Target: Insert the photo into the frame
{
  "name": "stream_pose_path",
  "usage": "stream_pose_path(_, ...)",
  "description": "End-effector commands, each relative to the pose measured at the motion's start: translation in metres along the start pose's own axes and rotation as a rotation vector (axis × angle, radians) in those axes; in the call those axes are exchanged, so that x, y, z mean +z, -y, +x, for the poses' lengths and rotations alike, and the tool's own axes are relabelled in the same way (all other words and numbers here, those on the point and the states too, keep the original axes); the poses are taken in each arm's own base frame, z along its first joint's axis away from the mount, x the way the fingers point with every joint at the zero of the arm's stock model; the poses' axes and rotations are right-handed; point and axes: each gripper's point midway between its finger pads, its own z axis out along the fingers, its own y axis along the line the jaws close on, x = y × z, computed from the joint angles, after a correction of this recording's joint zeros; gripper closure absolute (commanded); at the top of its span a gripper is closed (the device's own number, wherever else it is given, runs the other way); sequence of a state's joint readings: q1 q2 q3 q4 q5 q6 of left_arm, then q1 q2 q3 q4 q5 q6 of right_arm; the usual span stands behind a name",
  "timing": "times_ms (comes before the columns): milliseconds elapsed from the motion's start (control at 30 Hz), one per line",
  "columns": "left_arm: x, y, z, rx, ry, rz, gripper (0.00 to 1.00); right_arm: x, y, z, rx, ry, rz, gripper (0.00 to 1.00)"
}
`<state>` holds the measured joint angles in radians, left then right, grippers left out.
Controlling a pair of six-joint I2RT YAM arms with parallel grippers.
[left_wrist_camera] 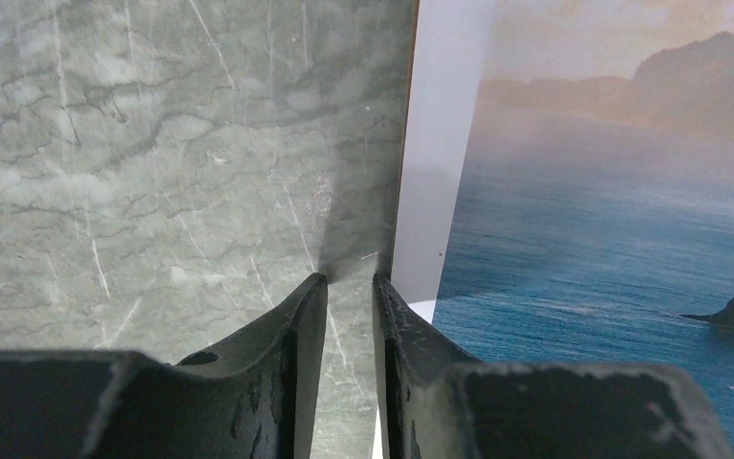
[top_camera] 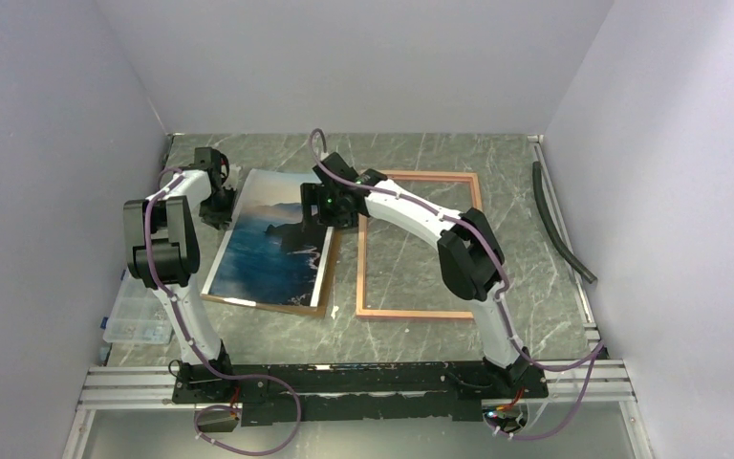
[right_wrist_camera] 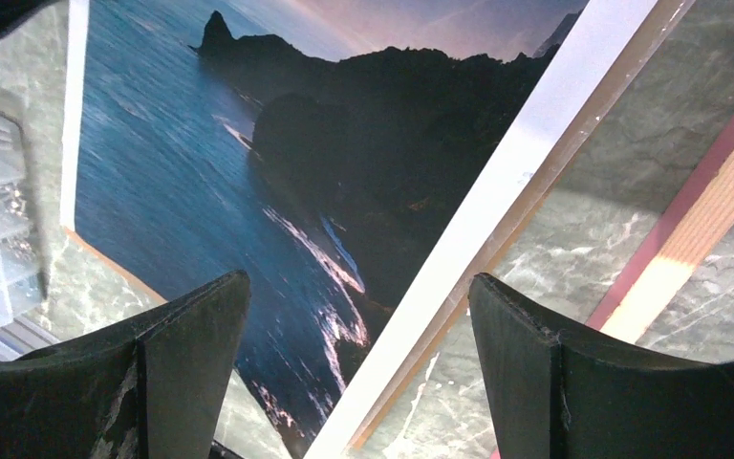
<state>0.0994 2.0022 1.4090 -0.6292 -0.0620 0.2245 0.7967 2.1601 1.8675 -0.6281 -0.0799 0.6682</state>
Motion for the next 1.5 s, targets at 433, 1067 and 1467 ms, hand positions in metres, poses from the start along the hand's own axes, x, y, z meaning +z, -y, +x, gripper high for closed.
stream_pose_path(433, 0.003, 0.040, 0.026, 0.030, -0.088, 0.145, 0.71, -0.101, -0.121, -0.032, -0.001, 0.207, -0.799, 0.10)
stream_pose_path(1067, -0.029, 0.035, 0.011, 0.014, -0.051, 0.174, 0.73, -0.073, -0.096, -0.040, 0.132, 0.200, -0.704, 0.11)
stream_pose_path(1467, -0.035, -0.008, -0.001, -0.011, -0.002, 0.068, 0.56, -0.074, -0.067, -0.030, 0.259, 0.172, -0.752, 0.27)
